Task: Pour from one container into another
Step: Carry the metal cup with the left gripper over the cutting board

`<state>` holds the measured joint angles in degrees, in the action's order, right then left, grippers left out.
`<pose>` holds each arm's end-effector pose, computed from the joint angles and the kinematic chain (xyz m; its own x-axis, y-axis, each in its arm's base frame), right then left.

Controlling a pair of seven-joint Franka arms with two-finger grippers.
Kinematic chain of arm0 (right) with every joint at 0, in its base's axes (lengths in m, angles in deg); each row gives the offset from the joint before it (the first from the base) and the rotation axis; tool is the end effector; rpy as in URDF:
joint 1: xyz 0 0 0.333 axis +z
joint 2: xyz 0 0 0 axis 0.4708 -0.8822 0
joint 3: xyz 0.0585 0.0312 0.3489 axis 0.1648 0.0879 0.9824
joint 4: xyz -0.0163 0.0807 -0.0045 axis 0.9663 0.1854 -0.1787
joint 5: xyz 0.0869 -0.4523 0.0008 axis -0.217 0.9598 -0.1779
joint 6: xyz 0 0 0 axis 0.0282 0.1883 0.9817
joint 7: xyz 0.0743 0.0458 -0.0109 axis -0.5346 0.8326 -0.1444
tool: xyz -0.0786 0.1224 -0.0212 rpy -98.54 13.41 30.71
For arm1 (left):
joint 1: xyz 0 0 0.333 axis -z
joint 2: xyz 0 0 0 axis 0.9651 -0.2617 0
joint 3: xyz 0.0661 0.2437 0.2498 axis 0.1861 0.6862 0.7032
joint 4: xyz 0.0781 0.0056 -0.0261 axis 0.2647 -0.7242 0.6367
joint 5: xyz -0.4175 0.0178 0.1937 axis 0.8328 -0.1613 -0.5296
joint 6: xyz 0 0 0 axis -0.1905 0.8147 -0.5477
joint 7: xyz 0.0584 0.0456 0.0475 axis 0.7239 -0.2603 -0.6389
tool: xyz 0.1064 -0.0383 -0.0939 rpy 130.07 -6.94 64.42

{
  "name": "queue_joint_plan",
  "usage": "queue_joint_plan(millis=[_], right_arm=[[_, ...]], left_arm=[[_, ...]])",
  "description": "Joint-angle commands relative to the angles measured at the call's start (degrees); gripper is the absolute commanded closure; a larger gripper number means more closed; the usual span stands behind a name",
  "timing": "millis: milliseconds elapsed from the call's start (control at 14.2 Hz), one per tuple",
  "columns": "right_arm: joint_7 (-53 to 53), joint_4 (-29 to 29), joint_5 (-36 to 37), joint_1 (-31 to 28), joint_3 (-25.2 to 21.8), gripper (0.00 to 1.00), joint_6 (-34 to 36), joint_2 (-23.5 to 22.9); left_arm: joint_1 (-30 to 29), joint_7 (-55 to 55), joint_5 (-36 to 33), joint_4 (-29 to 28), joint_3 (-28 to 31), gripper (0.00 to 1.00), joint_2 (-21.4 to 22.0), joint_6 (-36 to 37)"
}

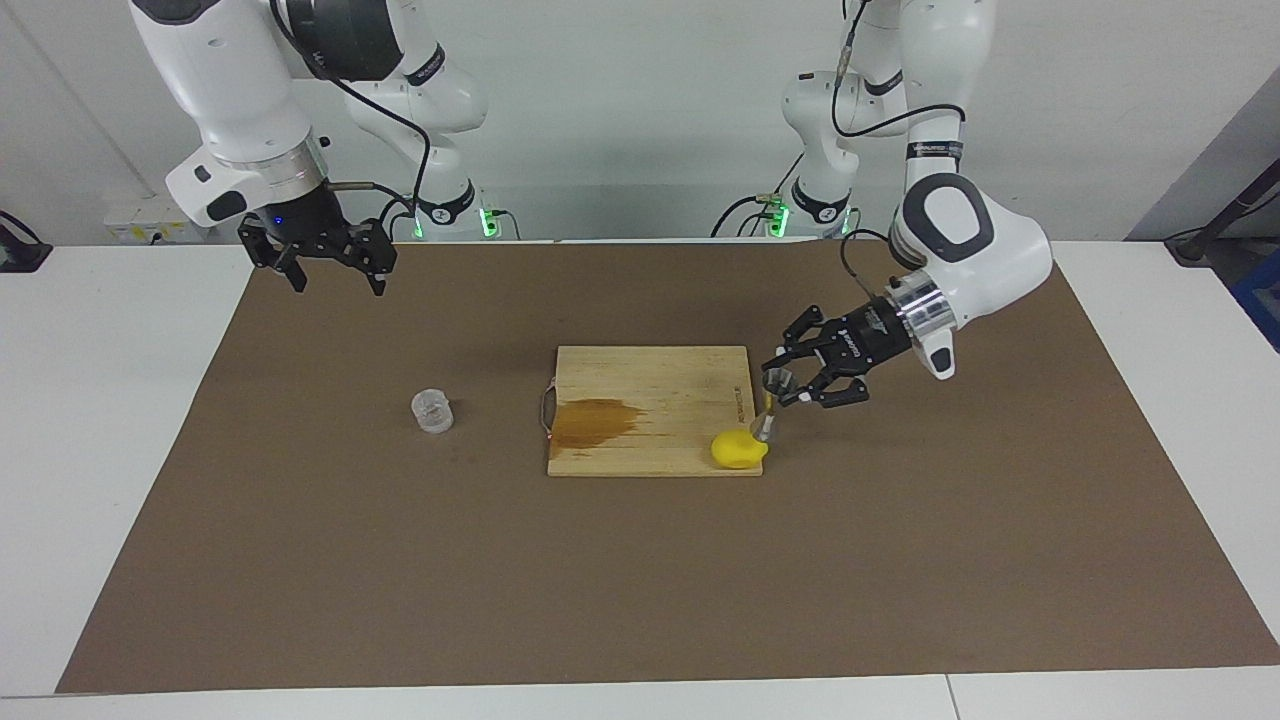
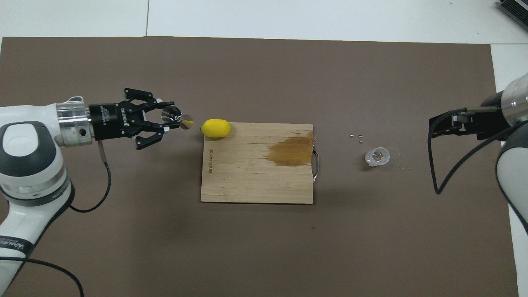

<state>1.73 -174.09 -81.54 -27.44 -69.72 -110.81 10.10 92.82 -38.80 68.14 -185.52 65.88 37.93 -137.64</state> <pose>0.6265 0.0385 0.6054 0.9974 -0.0706 -0.0124 -0.0701 -0.9969 0.0356 0.6397 -0.2450 0.4069 -0.1793 0.4517 -0.8739 0.9656 0.2510 -0.0684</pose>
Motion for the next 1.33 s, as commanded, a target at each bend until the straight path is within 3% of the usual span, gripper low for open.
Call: queue_joint_plan(millis=[0,351,632,1263], right_arm=[[0.62,0.63,-1.07,-0.64,0.44,0.00,1.20,-0.13],[0.62,0.63,-1.07,-0.64,0.44,0.00,1.20,-0.13],[0.62,0.63,-1.07,-0.73,0.35,0.00,1.20,-0.13],[0.89,0.63,-1.07,-0.56,0.35,0.00,0.58,-0.13]], left_arm=[[8.18,-2.62,5.23,0.60,0.87,1.00,-0.79,-9.60],[21.37,-2.27,13.32,0.33,0.87,1.00,-3.42,-25.44],[25.07,-2.97,15.62,1.73,0.78,1.00,-6.94,-27.91],[28.51,-3.15,15.71,1.39,0.86,1.00,-8.00,-29.50]])
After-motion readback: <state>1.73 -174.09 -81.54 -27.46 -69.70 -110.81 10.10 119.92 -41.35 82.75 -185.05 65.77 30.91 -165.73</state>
